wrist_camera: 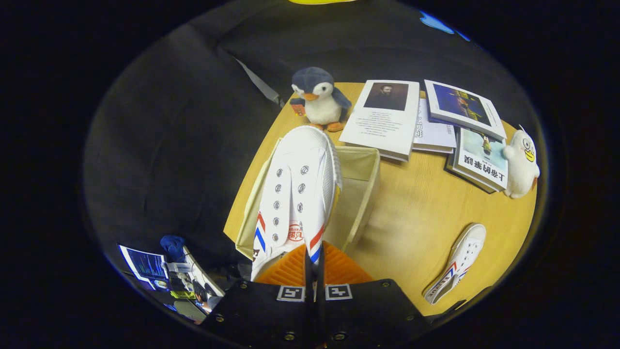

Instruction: Open the storage box then place both shoes into the box .Put the left shoe in first, then the right shoe, with the right side of both shoes facing outward in a uniform manner.

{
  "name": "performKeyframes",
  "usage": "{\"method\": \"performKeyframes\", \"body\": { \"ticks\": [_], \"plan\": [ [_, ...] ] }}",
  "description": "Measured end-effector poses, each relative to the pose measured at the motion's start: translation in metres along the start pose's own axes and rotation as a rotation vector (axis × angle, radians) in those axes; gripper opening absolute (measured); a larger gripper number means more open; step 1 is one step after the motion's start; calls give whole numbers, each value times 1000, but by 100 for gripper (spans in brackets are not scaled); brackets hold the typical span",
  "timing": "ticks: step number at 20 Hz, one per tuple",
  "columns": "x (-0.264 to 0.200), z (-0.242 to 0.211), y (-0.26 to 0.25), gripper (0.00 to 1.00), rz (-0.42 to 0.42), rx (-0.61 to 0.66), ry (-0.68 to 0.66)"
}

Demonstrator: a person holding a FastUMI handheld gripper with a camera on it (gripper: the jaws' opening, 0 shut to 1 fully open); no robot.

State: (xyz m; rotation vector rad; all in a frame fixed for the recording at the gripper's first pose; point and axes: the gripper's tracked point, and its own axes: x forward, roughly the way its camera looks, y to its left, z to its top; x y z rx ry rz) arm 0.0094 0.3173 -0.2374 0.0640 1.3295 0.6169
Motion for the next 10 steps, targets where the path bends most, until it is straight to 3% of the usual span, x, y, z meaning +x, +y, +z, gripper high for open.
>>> {"method": "performKeyframes", "body": {
  "ticks": [10],
  "plan": [
    [56, 2, 25, 1, -25, -55, 83]
  ]
}}
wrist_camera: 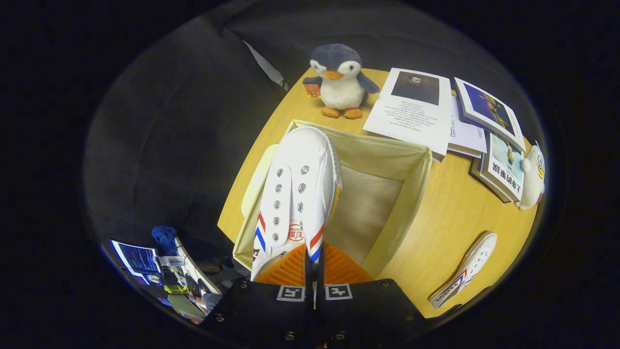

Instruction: Open the storage box then place both shoes into the box .Put the left shoe in first, then the right shoe, with the right side of both shoes facing outward in a uniform manner.

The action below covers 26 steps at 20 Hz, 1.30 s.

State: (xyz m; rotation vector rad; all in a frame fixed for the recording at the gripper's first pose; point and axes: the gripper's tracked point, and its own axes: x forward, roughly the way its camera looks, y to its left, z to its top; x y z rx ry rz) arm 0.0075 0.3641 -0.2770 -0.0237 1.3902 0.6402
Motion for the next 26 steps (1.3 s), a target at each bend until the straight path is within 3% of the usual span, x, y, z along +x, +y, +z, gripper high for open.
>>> {"method": "performKeyframes", "body": {
  "ticks": [2, 3, 4, 6, 8, 26],
  "plan": [
    [5, 5, 7, 3, 25, -6, -13],
    [2, 10, 12, 11, 47, -11, -25],
    [2, 13, 13, 30, 43, -30, -39],
    [2, 19, 7, 85, 8, -62, -73],
    [-12, 23, 8, 93, 15, -52, -85],
    [-94, -3, -55, 93, 40, 57, -205]
  ]
}}
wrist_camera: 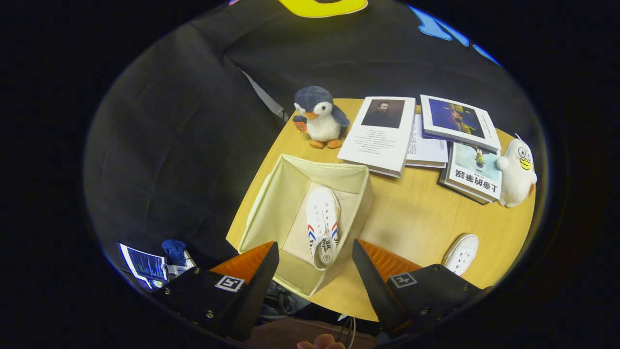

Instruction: Open the storage box then place both shoes into the box .Put the left shoe in first, then the right shoe, with the right side of both shoes facing outward in a uniform manner.

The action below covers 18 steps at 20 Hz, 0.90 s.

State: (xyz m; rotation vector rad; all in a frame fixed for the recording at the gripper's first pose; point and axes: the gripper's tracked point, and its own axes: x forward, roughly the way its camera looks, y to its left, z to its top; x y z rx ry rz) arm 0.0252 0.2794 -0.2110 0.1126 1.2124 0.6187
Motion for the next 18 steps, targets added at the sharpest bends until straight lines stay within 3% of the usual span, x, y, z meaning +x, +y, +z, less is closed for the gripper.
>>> {"method": "performKeyframes", "body": {
  "ticks": [18],
  "plan": [
    [-54, -82, -145, 93, -139, 210, -42]
  ]
}}
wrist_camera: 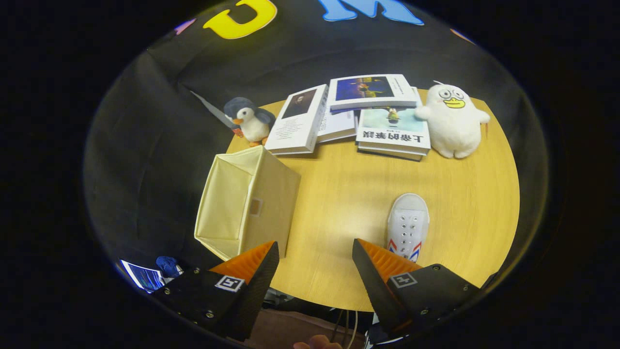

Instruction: Open the storage box then place both shoes into the box .Put the left shoe in first, then the right shoe, with the right side of both shoes facing outward in a uniform manner.

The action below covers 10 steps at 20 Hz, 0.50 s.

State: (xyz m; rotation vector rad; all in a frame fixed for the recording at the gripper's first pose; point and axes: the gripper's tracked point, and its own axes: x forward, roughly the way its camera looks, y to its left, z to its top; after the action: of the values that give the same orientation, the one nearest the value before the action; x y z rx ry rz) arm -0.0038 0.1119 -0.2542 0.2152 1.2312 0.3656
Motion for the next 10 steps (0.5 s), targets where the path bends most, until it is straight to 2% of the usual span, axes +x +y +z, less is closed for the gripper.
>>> {"method": "performKeyframes", "body": {
  "ticks": [10],
  "plan": [
    [11, -52, -90, 93, -108, 93, 62]
  ]
}}
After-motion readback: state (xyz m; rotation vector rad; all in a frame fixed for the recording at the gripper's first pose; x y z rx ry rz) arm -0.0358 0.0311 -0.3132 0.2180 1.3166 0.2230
